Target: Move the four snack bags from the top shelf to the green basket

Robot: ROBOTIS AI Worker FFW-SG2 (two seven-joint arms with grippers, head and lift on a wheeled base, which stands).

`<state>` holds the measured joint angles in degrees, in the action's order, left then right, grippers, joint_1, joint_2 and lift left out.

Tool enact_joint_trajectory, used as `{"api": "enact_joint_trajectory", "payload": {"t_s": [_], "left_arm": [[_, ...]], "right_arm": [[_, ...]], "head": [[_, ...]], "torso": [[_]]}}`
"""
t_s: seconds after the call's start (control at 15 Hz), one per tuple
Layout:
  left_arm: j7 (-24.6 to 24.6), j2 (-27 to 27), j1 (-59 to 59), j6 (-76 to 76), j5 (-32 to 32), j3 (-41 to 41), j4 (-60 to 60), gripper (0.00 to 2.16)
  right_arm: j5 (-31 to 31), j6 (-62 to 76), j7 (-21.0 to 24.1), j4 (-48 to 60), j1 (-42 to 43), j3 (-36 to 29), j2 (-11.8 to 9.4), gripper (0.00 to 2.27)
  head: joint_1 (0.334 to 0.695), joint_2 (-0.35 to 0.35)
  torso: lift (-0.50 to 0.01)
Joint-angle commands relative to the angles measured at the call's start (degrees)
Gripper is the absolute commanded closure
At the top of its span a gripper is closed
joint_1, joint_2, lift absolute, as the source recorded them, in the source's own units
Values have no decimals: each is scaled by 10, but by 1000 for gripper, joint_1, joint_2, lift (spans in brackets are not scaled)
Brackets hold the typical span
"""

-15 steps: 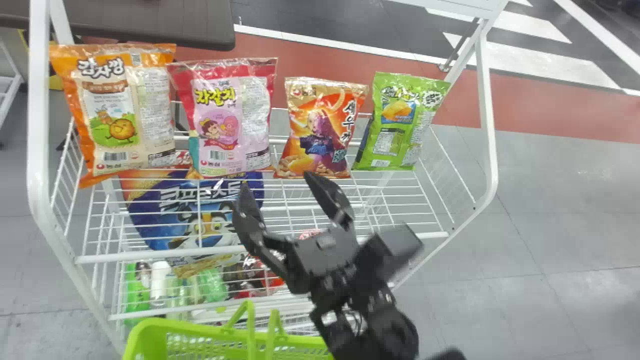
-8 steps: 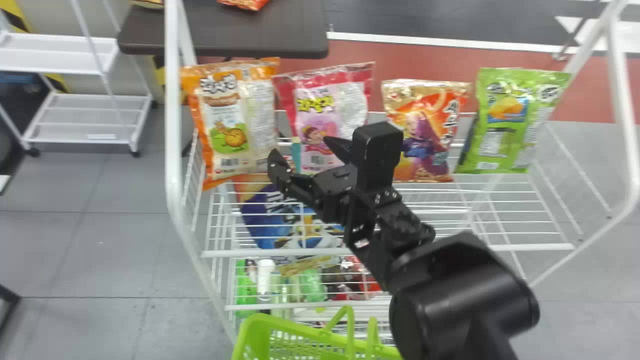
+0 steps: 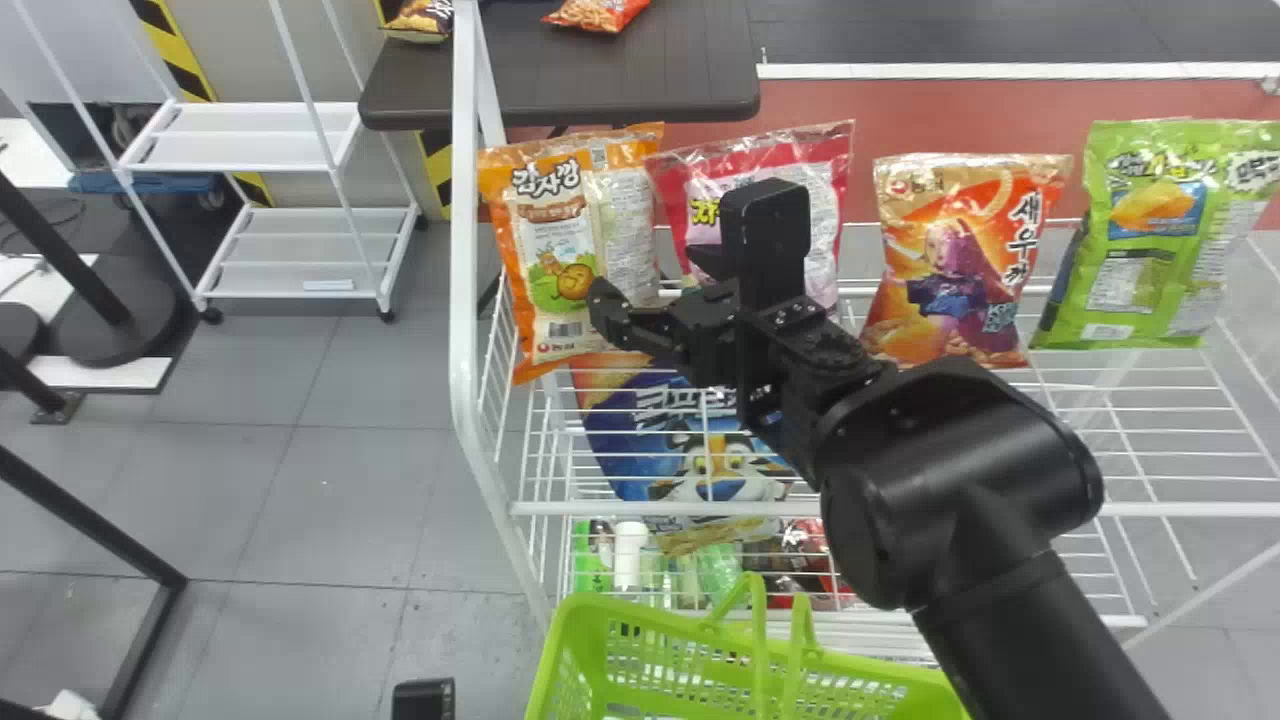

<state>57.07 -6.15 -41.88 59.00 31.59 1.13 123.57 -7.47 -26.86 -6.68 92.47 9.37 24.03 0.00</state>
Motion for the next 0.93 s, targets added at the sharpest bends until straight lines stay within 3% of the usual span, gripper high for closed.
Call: {"api": "enact_joint_trajectory", "payload": {"t_s": [0.0, 0.67, 0.8, 0.87], "left_arm": [[1, -1, 7, -1, 4, 1, -9, 1426], [-3, 0, 15, -1, 4, 4, -18, 1426], [-2, 0, 15, -1, 5, 4, -19, 1426], [-1, 0, 15, -1, 7, 5, -20, 1426]], "right_arm": [[-10, 11, -3, -20, 17, 8, 1, 218], [-22, 62, -61, -127, 77, 13, 1, 225], [-21, 72, -94, -148, 92, 12, 1, 576], [-21, 72, -108, -152, 98, 11, 1, 1126]], "head": [[695, 83], [695, 115], [695, 115], [695, 119]], "torso": [[0], [0], [0], [0]]}}
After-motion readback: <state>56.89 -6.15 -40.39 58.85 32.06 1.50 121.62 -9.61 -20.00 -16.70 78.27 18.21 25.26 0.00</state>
